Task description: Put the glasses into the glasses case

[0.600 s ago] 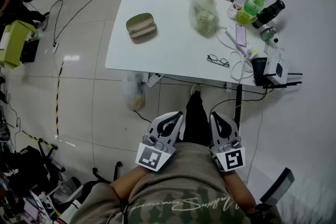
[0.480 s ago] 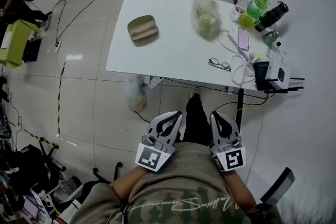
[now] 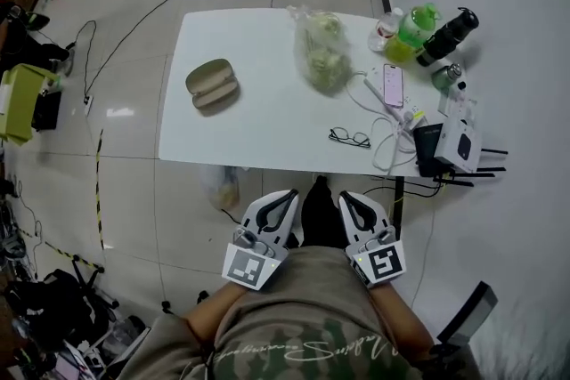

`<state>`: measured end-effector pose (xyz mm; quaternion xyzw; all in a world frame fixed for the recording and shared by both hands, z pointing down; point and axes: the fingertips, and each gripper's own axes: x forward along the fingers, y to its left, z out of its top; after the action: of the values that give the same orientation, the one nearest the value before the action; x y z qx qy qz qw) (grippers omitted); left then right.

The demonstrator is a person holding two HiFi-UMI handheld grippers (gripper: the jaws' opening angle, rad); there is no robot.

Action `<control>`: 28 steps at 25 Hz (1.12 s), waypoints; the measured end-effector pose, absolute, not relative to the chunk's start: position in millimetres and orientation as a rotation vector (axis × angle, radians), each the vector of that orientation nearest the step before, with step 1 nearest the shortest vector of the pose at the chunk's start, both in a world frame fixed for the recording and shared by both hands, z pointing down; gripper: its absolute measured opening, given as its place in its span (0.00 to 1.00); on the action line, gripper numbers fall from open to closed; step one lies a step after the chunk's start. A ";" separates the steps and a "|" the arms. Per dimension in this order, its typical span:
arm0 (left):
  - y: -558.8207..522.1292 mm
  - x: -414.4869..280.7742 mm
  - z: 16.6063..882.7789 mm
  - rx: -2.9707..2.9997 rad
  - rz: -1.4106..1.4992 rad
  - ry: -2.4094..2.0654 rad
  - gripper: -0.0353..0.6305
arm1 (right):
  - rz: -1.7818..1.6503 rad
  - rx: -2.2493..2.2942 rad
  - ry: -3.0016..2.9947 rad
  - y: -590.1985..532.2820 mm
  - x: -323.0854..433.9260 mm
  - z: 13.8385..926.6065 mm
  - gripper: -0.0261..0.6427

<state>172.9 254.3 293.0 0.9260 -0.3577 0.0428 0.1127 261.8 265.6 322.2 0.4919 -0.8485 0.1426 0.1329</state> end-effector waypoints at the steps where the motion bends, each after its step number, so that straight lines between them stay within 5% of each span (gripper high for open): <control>1: 246.8 180.8 293.1 2.732 0.137 -1.042 0.06 | 0.404 1.434 -2.460 257.8 269.7 321.4 0.06; 17: 128.0 274.3 290.6 2.720 0.212 -1.148 0.06 | 0.587 1.268 -2.540 148.9 349.1 354.5 0.06; 28: 104.2 275.4 298.2 2.699 0.247 -1.314 0.06 | 0.481 0.978 -2.484 126.2 347.4 383.7 0.06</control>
<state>275.4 104.2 298.2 0.8943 -0.4352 0.0819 0.0648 347.4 126.2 383.7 0.3524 -0.8947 0.1732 0.2128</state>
